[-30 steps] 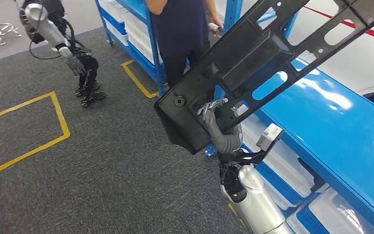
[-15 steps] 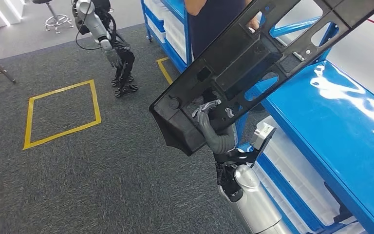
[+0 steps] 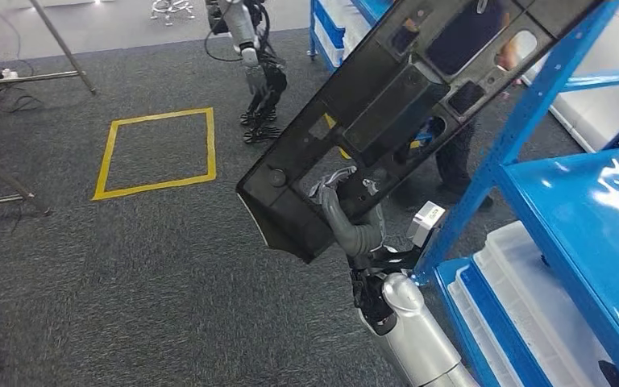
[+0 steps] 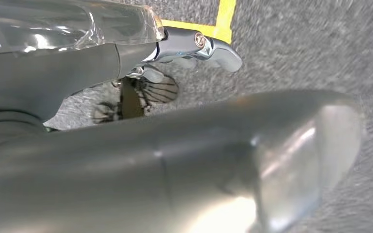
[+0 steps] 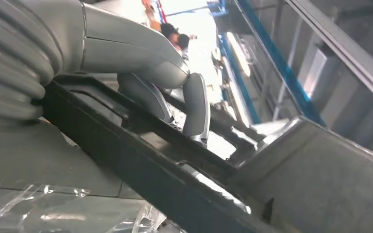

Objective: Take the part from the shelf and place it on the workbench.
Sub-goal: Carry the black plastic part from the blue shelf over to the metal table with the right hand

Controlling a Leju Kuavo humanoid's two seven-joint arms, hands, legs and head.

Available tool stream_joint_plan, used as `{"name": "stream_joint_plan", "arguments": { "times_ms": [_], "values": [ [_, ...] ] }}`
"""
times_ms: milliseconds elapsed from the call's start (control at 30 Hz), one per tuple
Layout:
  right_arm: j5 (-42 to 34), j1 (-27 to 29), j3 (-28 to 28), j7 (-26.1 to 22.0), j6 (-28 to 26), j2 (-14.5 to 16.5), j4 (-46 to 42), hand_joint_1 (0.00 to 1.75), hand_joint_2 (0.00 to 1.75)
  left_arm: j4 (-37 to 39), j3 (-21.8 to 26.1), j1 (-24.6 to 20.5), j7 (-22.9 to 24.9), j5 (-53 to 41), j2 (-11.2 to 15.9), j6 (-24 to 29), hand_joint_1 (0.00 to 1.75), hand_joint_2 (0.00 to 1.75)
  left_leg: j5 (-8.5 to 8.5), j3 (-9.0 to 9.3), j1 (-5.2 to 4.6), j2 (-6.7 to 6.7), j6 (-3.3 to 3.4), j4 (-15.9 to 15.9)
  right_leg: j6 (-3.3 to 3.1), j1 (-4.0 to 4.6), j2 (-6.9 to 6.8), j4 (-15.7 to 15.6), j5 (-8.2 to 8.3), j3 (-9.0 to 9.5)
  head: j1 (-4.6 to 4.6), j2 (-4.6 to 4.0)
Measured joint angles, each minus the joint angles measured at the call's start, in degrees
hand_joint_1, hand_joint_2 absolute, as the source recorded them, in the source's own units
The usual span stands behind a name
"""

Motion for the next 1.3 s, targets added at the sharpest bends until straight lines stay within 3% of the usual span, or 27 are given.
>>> {"name": "stream_joint_plan", "arguments": {
  "times_ms": [67, 100, 167, 233, 300, 367, 433, 500, 567, 600, 633, 667, 733, 800, 833, 900, 967, 1033, 1100, 1133, 1200, 1267, 1300],
  "values": [
    [-0.03, 0.32, 0.0, 0.01, -0.03, -0.16, 0.26, 1.75, 1.75, 0.0, 0.0, -0.16, 0.21, -0.07, -0.02, -0.02, 0.0, 0.0, -0.01, 0.06, -0.05, -1.76, 0.14, 0.04, 0.03, 0.02, 1.14, 7.18, -2.21, -4.01, 0.07, 0.0],
    [-0.05, 0.49, 0.0, 0.02, -0.05, -0.23, 0.37, 1.75, 1.75, 0.0, 0.0, -0.13, 0.27, -0.08, -0.04, -0.04, 0.0, 0.0, -0.05, 0.13, -0.07, -2.72, 0.12, 0.06, 0.01, 0.03, 1.33, 8.3, -1.8, -4.99, 0.07, 0.0],
    [-0.09, 0.69, 0.0, 0.04, -0.14, -0.28, 0.43, 1.75, 1.75, 0.0, -0.02, 0.01, 0.22, -0.16, -0.06, -0.13, 0.0, 0.0, -0.22, 0.37, 0.03, -4.6, -0.1, 0.17, -0.13, -0.11, 1.97, 2.79, 2.42, -3.25, 0.07, 0.0],
    [-0.12, 0.7, 0.01, 0.04, -0.3, -0.31, 0.44, 1.75, 1.75, 0.0, -0.05, 0.0, 0.08, -0.37, -0.06, -0.23, 0.0, 0.0, -0.5, 0.38, 0.13, -6.35, -0.59, 0.42, -0.25, -0.53, 4.66, -5.22, 6.29, 0.03, 0.09, -0.01],
    [-0.13, 0.79, 0.03, 0.04, -0.48, -0.34, 0.46, 1.75, 1.75, 0.0, -0.09, 0.06, -0.15, -0.63, -0.05, -0.3, 0.0, 0.0, -0.6, 0.05, 0.15, -7.61, -1.06, 0.6, -0.59, -0.62, 6.08, -8.3, 7.31, 1.29, 0.11, 0.0],
    [-0.14, 0.85, 0.04, 0.04, -0.61, -0.33, 0.47, 1.75, 1.75, 0.0, -0.13, 0.33, -0.36, -0.79, -0.07, -0.31, 0.0, 0.0, -0.58, -0.27, 0.34, -8.29, -1.4, 0.63, -1.3, -0.33, 4.67, -8.4, 7.46, 1.32, 0.09, 0.0],
    [-0.19, 0.78, 0.04, 0.03, -0.65, -0.27, 0.46, 1.75, 1.75, 0.0, -0.21, 0.52, -0.46, -0.85, -0.09, -0.33, 0.0, 0.0, -1.57, -1.12, 0.25, -5.73, -1.83, 2.4, -2.07, -0.21, 3.34, -8.52, 7.44, 1.55, -0.02, 0.0],
    [-0.34, 0.78, 0.03, 0.02, -0.66, -0.25, 0.45, 1.75, 1.75, 0.0, -0.26, 0.32, -0.57, -0.82, -0.1, -0.34, 0.0, 0.0, -4.77, -4.35, 0.05, -1.51, -2.26, 9.04, -2.67, 0.04, 1.82, -8.58, 7.26, 1.8, -0.18, 0.01],
    [-0.55, 0.92, 0.02, 0.03, -0.72, -0.29, 0.45, 1.75, 1.75, 0.0, -0.31, 0.08, -0.63, -0.81, -0.13, -0.36, 0.0, 0.0, -8.09, -8.68, 0.11, 0.15, -2.37, 17.4, -2.98, 0.38, 0.08, -8.57, 7.05, 1.88, -0.25, 0.0],
    [-0.61, 0.97, 0.02, 0.04, -0.74, -0.31, 0.45, 1.75, 1.75, 0.0, -0.35, 0.08, -0.65, -0.84, -0.14, -0.36, 0.0, 0.0, -8.45, -9.69, 0.1, 0.3, -2.25, 19.25, -3.07, 0.53, -0.76, -8.57, 6.96, 1.89, -0.25, 0.0],
    [-0.64, 1.0, 0.02, 0.05, -0.76, -0.31, 0.45, 1.75, 1.75, 0.0, -0.39, 0.11, -0.65, -0.84, -0.16, -0.37, 0.0, 0.0, -7.86, -9.58, 0.04, 0.39, -2.04, 18.97, -3.11, 0.68, -1.58, -8.57, 6.89, 1.92, -0.26, -0.01],
    [-0.66, 0.98, 0.02, 0.08, -0.76, -0.31, 0.44, 1.75, 1.75, 0.0, -0.44, 0.13, -0.65, -0.82, -0.16, -0.36, 0.0, 0.0, -6.28, -8.0, -0.11, 0.64, -1.68, 15.97, -3.13, 0.82, -2.37, -8.58, 6.8, 2.01, -0.26, -0.01],
    [-0.7, 0.91, 0.02, 0.16, -0.74, -0.3, 0.41, 1.75, 1.75, 0.0, -0.57, 0.06, -0.66, -0.79, -0.12, -0.35, 0.0, 0.0, -2.85, -3.05, -0.94, 2.9, -0.62, 6.92, -3.03, 1.07, -3.88, -8.59, 6.56, 2.34, -0.26, -0.01],
    [-0.74, 0.83, 0.02, 0.25, -0.72, -0.32, 0.37, 1.75, 1.75, 0.0, -0.7, -0.1, -0.72, -0.78, -0.1, -0.34, 0.0, 0.0, -1.48, -0.22, -1.83, 4.85, 0.12, 1.45, -2.67, 1.19, -5.11, -8.63, 6.24, 2.67, -0.25, -0.01],
    [-0.76, 0.82, 0.02, 0.28, -0.7, -0.32, 0.36, 1.75, 1.75, 0.0, -0.73, -0.14, -0.74, -0.78, -0.08, -0.33, 0.0, 0.0, -1.5, -0.07, -2.09, 4.85, 0.27, 0.84, -2.42, 1.2, -5.75, -8.71, 6.09, 2.83, -0.25, -0.01],
    [-0.87, 0.76, 0.02, 0.37, -0.67, -0.28, 0.31, 1.75, 1.75, 0.0, -0.75, 0.01, -0.7, -0.73, -0.05, -0.19, 0.0, 0.0, -1.14, 0.18, -1.91, 3.34, 0.5, 0.36, -1.87, 1.17, -6.6, -8.81, 5.79, 3.2, -0.26, 0.0],
    [-1.05, 0.63, -0.02, 0.42, -0.62, -0.27, 0.22, 1.75, 1.75, 0.0, -0.77, 0.21, -0.55, -0.71, -0.04, 0.18, 0.0, 0.0, -0.66, 0.84, -1.34, 1.85, 0.78, -0.3, -1.25, 1.04, -3.77, -6.89, 4.4, 2.77, -0.2, 0.01],
    [-1.19, 0.65, -0.07, 0.47, -0.63, -0.4, 0.18, 1.75, 1.75, 0.0, -0.79, 0.06, -0.38, -0.77, -0.04, 0.72, 0.0, 0.0, -0.49, 1.16, -0.99, 0.35, 0.98, -0.54, -0.87, 0.85, 0.28, -0.44, 1.03, -0.13, -0.08, 0.0],
    [-1.2, 0.94, -0.11, 0.6, -0.74, -0.65, 0.17, 1.75, 1.75, 0.0, -0.81, -0.14, -0.08, -0.87, -0.04, 1.2, 0.0, 0.0, -0.51, 1.18, -0.9, -1.4, 1.07, -0.5, -0.71, 0.79, 1.32, 6.81, -1.66, -3.97, -0.01, 0.0],
    [-1.2, 1.1, -0.13, 0.71, -0.81, -0.77, 0.18, 1.75, 1.75, 0.0, -0.82, -0.11, 0.09, -0.95, -0.04, 1.33, 0.0, 0.0, -0.52, 1.2, -0.88, -2.32, 1.06, -0.47, -0.66, 0.75, 1.38, 8.42, -1.69, -5.04, 0.01, 0.0],
    [-1.16, 1.23, -0.13, 0.96, -0.95, -0.87, 0.18, 1.75, 1.75, 0.0, -0.85, 0.0, 0.33, -1.05, -0.04, 1.36, 0.0, 0.0, -0.61, 1.31, -0.73, -4.17, 0.92, -0.31, -0.62, 0.53, 1.9, 3.7, 2.05, -3.39, 0.01, -0.01],
    [-1.13, 1.23, -0.13, 1.14, -1.09, -0.95, 0.18, 1.75, 1.75, 0.0, -0.92, -0.06, 0.22, -1.07, -0.05, 1.15, 0.0, 0.0, -0.85, 1.23, -0.58, -5.97, 0.51, -0.03, -0.49, -0.04, 4.9, -4.97, 6.18, 0.4, 0.0, -0.01],
    [-1.13, 1.26, -0.12, 1.16, -1.16, -0.97, 0.19, 1.75, 1.75, 0.0, -0.97, -0.1, 0.1, -1.07, -0.04, 1.01, 0.0, 0.0, -0.94, 1.04, -0.53, -6.68, 0.23, 0.09, -0.53, -0.18, 5.95, -7.48, 7.06, 1.49, 0.01, -0.01]
  ]
}}
